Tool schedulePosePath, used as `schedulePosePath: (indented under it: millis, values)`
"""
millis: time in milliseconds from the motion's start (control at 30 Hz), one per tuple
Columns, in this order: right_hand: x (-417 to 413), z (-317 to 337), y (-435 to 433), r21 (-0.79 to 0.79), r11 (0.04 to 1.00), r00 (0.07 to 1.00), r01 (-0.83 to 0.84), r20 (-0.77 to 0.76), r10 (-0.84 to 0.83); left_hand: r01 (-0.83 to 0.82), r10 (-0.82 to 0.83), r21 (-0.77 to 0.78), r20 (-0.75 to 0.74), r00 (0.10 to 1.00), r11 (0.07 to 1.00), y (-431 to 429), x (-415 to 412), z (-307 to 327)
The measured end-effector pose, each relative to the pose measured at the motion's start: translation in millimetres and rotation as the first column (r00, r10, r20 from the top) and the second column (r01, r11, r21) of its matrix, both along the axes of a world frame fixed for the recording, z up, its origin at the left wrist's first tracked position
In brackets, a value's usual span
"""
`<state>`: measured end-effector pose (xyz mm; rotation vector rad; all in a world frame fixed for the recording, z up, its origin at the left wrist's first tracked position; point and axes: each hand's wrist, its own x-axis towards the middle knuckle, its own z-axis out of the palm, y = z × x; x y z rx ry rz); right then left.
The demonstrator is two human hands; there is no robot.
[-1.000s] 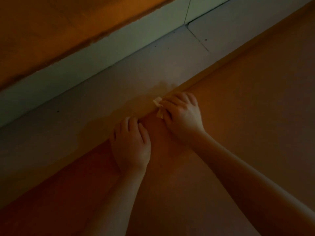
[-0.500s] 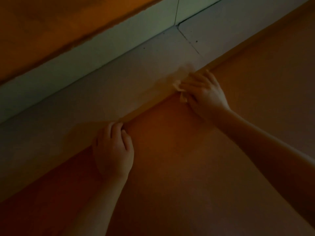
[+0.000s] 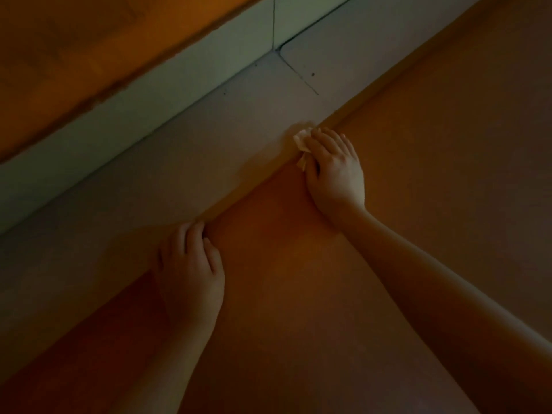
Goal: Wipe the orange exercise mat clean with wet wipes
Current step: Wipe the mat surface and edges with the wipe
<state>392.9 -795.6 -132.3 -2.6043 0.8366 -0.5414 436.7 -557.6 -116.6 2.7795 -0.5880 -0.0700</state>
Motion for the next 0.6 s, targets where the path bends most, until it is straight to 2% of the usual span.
schedulePosePath:
  millis: [100, 200, 233, 367, 600]
  values:
    - [1, 1, -1, 0.005, 1.000, 1.000, 0.010, -0.018, -0.010, -0.046, 0.036, -0.156, -0.065, 0.997, 0.987, -26, -1, 8]
    - [2, 0, -1, 0.005, 1.000, 0.999, 0.020, -0.026, -0.020, -0.052, 0.015, -0.282, -0.134, 0.991, 0.958, -86, -1, 10]
    - [2, 0, -1, 0.005, 1.000, 1.000, 0.022, -0.020, -0.022, -0.063, 0.023, -0.264, -0.151, 0.988, 0.962, -101, -2, 8]
    - [3, 0, 0, 0.009, 0.999, 0.999, 0.030, -0.024, -0.030, -0.062, 0.063, -0.084, 0.003, 0.998, 0.995, -117, -9, -10]
    - [3, 4, 0, 0.016, 1.000, 0.998, 0.022, -0.051, -0.021, -0.032, 0.033, -0.015, 0.040, 0.999, 0.999, -120, -11, -11]
